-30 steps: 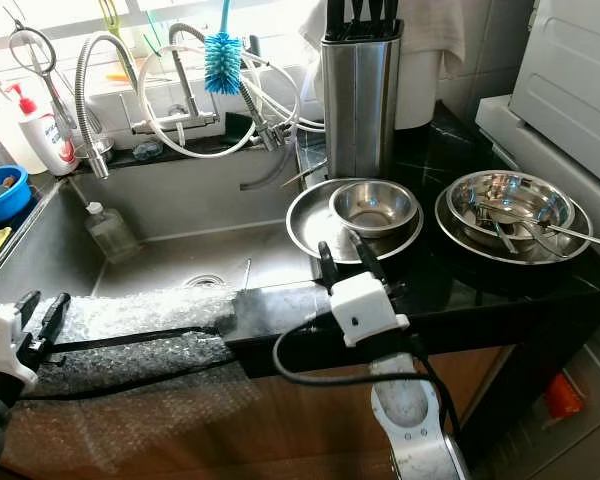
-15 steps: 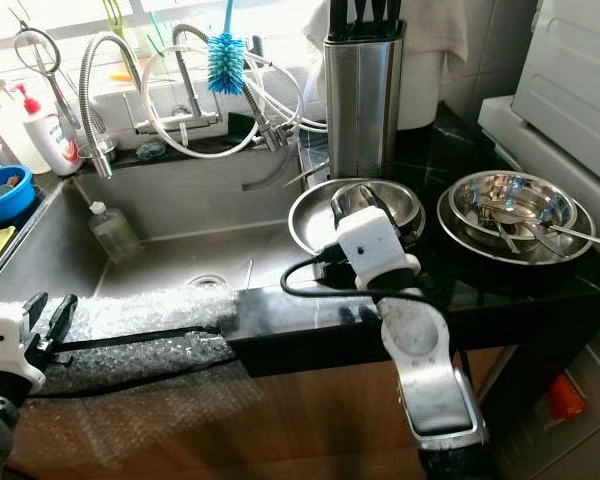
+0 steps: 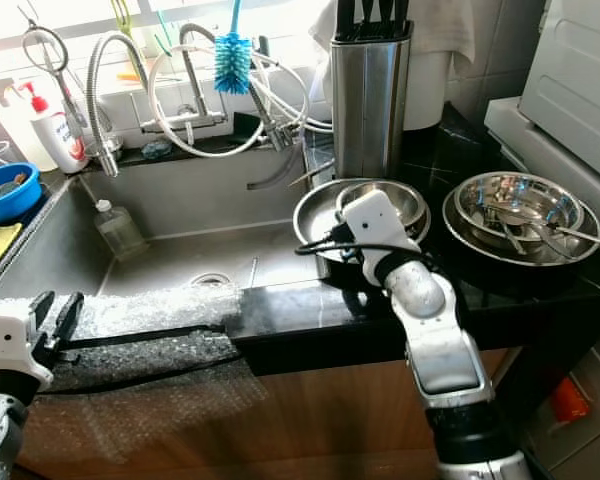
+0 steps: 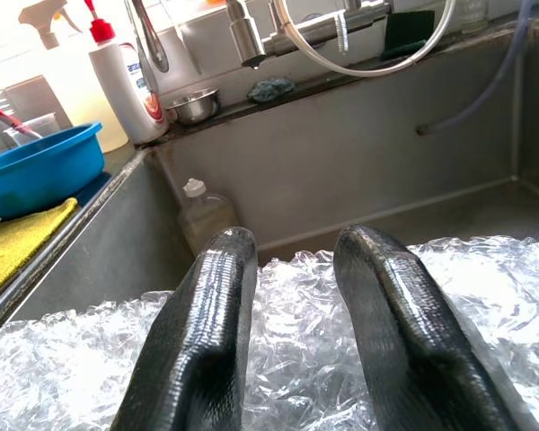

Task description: Kitchen organization

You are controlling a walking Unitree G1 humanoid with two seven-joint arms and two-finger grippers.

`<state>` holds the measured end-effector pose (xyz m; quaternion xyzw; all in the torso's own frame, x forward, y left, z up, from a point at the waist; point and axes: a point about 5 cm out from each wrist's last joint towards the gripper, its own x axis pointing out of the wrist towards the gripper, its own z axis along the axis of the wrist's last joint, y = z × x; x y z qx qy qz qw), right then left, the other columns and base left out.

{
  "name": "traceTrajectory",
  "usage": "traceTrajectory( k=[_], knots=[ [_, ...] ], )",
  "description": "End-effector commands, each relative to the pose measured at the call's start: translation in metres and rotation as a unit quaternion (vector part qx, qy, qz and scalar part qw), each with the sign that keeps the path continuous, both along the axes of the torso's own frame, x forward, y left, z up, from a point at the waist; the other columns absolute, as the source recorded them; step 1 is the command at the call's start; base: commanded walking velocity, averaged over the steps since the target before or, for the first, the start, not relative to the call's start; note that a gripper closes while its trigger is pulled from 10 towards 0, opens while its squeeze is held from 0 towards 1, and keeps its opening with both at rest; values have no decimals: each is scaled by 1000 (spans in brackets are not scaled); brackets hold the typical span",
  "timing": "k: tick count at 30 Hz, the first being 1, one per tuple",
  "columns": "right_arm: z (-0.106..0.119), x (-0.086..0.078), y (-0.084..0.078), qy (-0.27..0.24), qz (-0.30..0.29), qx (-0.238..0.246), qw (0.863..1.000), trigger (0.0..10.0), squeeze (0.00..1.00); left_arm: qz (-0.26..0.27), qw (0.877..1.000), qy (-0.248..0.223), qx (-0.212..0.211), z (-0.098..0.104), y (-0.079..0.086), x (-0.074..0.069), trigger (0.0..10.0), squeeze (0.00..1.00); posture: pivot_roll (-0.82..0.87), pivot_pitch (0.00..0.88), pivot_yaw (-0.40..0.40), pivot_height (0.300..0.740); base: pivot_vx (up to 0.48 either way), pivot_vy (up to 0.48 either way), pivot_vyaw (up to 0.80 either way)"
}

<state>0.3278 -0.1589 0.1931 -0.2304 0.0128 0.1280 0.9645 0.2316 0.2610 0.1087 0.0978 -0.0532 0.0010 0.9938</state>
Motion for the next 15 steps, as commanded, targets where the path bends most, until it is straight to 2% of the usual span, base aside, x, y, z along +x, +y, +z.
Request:
traceTrajectory(
  k=[1, 10, 15],
  knots=[
    [4, 3, 1, 4, 3, 1, 1000, 10000, 0, -10, 1000, 21, -3, -9, -3, -1, 10000, 0, -80, 0, 124, 740, 0, 0, 0],
    [7, 8, -2, 30, 5, 3, 1000, 10000, 0, -12, 1000, 22, -3, -10, -3, 2, 10000, 0, -81, 0, 125, 740, 0, 0, 0],
    [9, 12, -7, 71, 4, 24, 997, 10000, 0, -18, 1000, 22, -5, -12, -6, 5, 10000, 0, -86, 0, 124, 740, 0, 0, 0]
  ],
)
